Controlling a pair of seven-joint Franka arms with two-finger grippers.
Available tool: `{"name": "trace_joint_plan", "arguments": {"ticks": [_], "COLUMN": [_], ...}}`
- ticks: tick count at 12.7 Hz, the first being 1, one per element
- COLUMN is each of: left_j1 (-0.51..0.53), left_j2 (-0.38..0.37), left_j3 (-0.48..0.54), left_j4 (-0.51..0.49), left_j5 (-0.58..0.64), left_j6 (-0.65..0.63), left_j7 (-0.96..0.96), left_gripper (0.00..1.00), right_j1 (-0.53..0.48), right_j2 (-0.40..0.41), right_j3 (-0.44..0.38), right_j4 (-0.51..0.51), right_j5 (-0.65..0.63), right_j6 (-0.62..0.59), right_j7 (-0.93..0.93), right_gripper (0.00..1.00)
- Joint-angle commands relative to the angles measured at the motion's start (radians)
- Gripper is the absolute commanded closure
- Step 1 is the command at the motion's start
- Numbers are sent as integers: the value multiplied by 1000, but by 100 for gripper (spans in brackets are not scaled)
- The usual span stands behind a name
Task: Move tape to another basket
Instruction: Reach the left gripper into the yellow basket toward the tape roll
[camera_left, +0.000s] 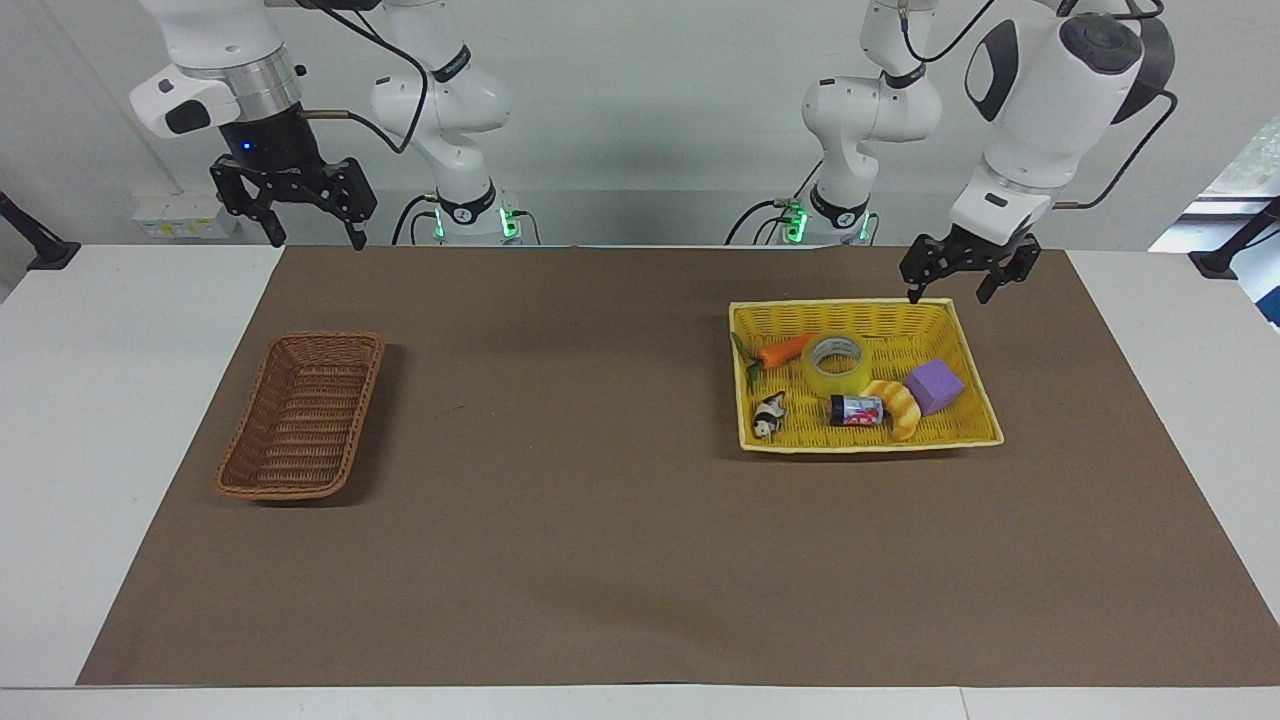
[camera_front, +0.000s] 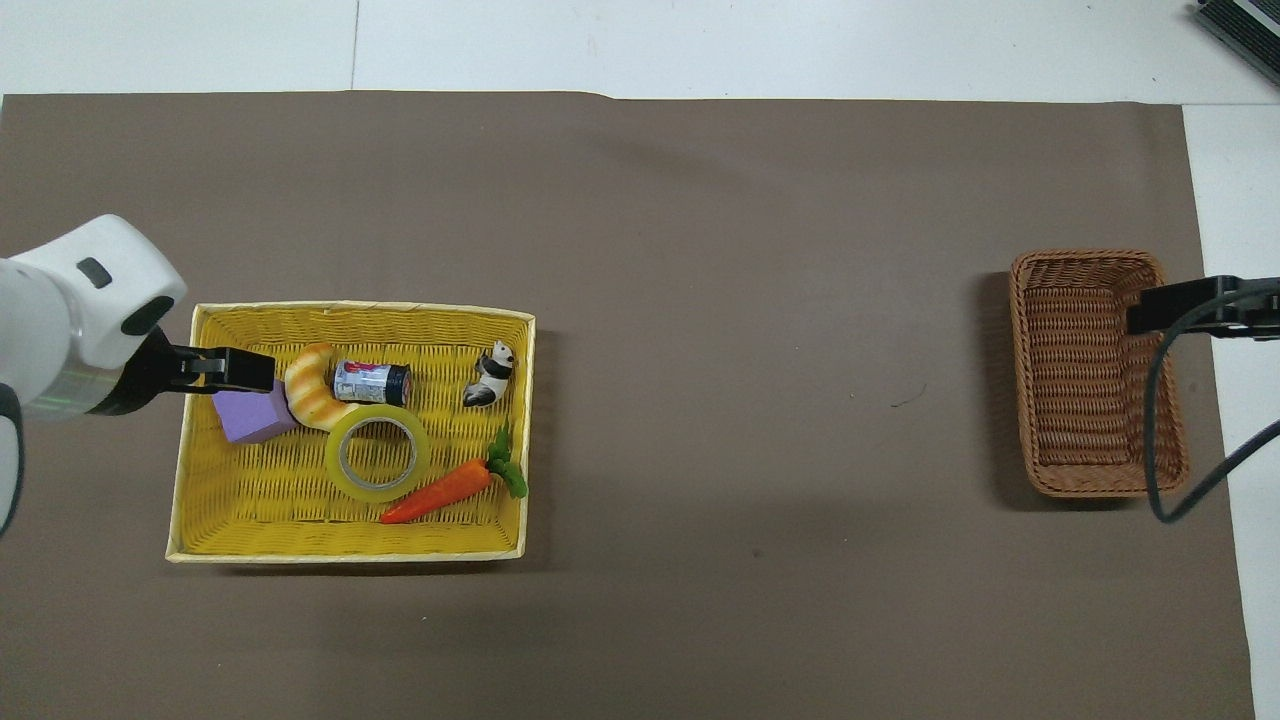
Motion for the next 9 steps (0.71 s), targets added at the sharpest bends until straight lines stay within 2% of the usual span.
{"name": "trace_joint_plan", "arguments": {"ticks": [1, 9], "left_j1": [-29, -72], "left_j2": [-79, -68], "left_j3": [13, 15], "left_j4": [-152, -376], "left_j5": [10, 21], "left_j6": [99, 319], "left_j7": [-15, -30], "left_gripper": [0, 0], "right_j1": [-15, -15], "right_j2": [9, 9], "right_j3": [3, 3], "right_j4": [19, 19], "right_j5": [26, 26], "right_j6": [-22, -22], "right_j7": [-26, -26], "right_gripper": [0, 0]}}
